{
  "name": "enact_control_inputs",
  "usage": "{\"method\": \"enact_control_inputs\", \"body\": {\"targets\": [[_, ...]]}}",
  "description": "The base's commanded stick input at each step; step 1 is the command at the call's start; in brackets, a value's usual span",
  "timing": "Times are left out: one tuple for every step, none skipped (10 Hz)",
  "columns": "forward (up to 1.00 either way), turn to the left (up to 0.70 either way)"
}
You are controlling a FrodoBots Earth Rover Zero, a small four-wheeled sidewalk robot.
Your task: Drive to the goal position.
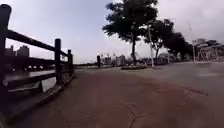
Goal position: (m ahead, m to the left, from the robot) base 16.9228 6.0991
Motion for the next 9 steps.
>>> {"method": "enact_control_inputs", "body": {"targets": [[1.00,0.00],[1.00,0.00],[1.00,0.00],[1.00,0.00],[1.00,0.00],[1.00,0.00],[1.00,0.00],[1.00,0.19],[1.00,0.35]]}}
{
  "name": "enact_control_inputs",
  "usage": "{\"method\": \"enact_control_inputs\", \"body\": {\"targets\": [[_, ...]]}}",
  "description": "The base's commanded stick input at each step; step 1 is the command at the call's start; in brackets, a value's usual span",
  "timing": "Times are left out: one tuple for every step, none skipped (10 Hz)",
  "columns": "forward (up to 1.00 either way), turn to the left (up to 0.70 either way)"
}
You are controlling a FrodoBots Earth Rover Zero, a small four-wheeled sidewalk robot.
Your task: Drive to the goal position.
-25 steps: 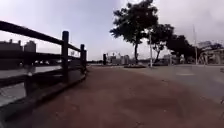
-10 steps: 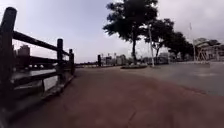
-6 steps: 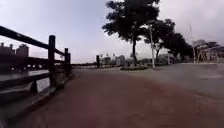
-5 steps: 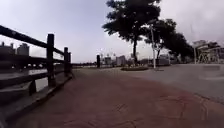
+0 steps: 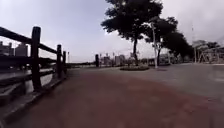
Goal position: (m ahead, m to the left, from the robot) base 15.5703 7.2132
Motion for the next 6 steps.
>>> {"method": "enact_control_inputs", "body": {"targets": [[1.00,0.00],[1.00,0.00],[1.00,0.00],[1.00,0.00],[1.00,0.18],[1.00,0.38]]}}
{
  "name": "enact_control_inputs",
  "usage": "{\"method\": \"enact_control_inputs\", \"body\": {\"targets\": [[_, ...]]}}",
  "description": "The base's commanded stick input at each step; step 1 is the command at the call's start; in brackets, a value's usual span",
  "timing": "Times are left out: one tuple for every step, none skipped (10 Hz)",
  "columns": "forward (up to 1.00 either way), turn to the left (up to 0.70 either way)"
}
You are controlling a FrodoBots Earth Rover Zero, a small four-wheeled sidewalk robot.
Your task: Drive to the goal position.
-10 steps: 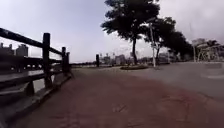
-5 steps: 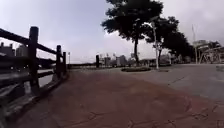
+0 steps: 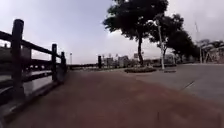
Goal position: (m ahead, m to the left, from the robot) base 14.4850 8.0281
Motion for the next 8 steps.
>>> {"method": "enact_control_inputs", "body": {"targets": [[1.00,0.32],[1.00,0.00],[1.00,0.00],[1.00,0.00],[1.00,0.00],[1.00,0.00],[1.00,0.00],[1.00,0.00]]}}
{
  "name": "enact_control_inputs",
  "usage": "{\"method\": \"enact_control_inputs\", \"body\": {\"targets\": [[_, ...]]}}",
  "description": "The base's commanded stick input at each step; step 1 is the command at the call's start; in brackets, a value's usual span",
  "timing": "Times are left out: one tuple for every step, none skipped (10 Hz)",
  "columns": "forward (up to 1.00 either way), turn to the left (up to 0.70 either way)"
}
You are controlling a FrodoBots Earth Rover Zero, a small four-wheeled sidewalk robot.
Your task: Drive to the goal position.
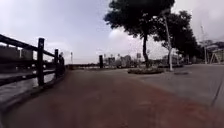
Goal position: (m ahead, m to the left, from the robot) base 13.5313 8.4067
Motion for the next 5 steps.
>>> {"method": "enact_control_inputs", "body": {"targets": [[1.00,0.00],[1.00,0.00],[1.00,0.00],[1.00,0.00],[1.00,0.00]]}}
